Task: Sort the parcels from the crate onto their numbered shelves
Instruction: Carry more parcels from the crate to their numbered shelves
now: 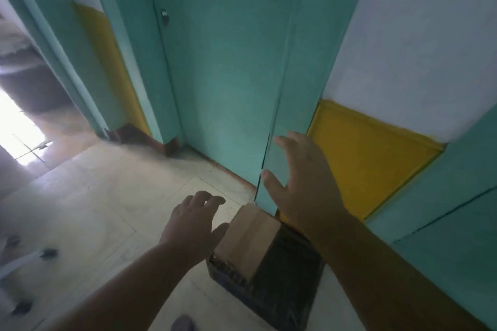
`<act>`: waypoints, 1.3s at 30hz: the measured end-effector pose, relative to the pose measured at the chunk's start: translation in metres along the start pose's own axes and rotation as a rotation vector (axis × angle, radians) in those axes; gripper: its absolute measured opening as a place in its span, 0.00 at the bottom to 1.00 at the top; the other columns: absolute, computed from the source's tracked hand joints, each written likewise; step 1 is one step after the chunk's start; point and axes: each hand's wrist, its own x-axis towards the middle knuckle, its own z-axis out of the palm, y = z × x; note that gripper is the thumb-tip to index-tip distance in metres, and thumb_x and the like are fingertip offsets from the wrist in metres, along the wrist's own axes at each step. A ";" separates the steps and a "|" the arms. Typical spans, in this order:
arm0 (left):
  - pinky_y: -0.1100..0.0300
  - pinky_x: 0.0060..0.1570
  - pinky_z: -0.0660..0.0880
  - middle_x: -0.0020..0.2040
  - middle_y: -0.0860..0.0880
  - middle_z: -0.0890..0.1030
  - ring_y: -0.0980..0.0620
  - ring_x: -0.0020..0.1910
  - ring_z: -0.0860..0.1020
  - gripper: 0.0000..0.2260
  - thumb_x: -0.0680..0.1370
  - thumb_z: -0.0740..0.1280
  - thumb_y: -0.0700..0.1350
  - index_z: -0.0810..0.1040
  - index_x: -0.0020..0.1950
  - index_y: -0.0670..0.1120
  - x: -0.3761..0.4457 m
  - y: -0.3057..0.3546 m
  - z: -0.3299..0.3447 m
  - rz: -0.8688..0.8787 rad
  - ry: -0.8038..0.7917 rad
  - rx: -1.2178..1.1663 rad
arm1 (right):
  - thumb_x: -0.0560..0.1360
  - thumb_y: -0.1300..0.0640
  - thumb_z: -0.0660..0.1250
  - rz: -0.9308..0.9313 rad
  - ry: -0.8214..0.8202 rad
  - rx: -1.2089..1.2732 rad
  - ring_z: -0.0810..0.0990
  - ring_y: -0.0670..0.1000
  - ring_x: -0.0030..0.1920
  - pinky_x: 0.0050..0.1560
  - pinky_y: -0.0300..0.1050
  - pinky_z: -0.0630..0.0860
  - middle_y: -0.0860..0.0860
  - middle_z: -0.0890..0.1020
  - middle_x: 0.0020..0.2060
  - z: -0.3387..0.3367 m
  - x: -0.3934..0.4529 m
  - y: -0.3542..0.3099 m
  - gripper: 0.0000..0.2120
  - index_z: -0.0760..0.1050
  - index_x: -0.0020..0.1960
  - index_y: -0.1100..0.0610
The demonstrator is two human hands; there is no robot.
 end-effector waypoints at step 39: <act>0.51 0.50 0.82 0.61 0.47 0.79 0.48 0.57 0.80 0.26 0.74 0.74 0.38 0.71 0.70 0.44 0.148 -0.114 0.237 -0.439 -0.481 -1.065 | 0.76 0.45 0.71 0.960 -0.191 0.480 0.74 0.50 0.64 0.56 0.45 0.72 0.50 0.72 0.70 0.308 -0.066 0.153 0.31 0.62 0.75 0.43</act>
